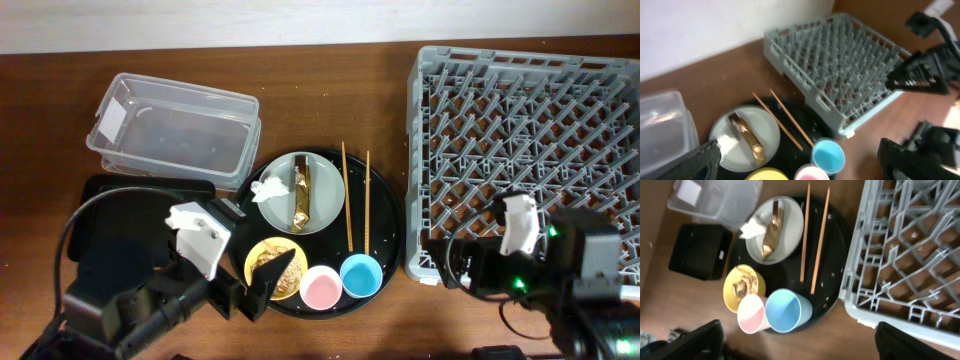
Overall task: Sort waste into correct bins and load items into the dishwasher rack
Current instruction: 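Reach the left gripper to the pink cup and grasp it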
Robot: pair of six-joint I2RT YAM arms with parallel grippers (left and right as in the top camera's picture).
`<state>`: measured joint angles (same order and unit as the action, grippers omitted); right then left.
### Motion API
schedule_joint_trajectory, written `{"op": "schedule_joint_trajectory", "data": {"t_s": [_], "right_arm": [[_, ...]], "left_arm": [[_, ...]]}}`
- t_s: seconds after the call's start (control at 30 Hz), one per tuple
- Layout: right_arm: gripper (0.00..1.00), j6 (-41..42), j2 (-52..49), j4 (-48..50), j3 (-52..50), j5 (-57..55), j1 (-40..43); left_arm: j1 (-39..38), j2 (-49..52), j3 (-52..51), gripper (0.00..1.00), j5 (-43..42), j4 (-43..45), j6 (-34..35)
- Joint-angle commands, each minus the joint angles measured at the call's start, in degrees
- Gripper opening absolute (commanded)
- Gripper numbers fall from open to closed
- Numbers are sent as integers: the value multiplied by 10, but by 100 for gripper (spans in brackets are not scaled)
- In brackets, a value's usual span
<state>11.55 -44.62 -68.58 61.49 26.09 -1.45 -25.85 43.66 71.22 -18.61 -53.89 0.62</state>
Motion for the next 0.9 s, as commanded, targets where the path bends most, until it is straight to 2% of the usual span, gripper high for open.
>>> {"op": "schedule_joint_trajectory", "data": {"t_s": [0.0,0.07,0.17,0.2,0.27,0.3,0.37,0.43,0.53,0.67,0.77,0.87], "right_arm": [[91,-6,-33,-9,9,29,3],[90,-6,-37,-16,9,28,3],[91,-14,-33,-23,9,26,3],[90,-19,-33,-24,9,24,3],[91,-19,-33,-26,9,24,3],[91,-19,-33,-26,9,24,3],[91,-19,-33,-26,9,24,3],[90,-19,-33,-26,9,24,3],[90,-19,-33,-28,9,24,3],[90,-19,-33,-28,9,24,3],[91,-19,-34,-28,9,24,3],[90,-19,-34,-28,9,24,3]], "left_arm": [[1,46,6,99,-24,-55,54],[1,90,1,99,-29,-113,75],[1,143,1,99,-69,-151,75],[1,170,1,81,-72,-156,75],[-13,214,0,71,-66,-166,77],[-29,238,-4,69,-56,-167,79],[-64,279,-20,69,30,-166,124],[-94,309,-54,68,79,-141,172],[-122,342,-141,64,80,-58,215],[-122,355,-198,53,80,14,226],[-123,358,-217,33,82,39,226],[-123,362,-222,19,84,54,225]]}}
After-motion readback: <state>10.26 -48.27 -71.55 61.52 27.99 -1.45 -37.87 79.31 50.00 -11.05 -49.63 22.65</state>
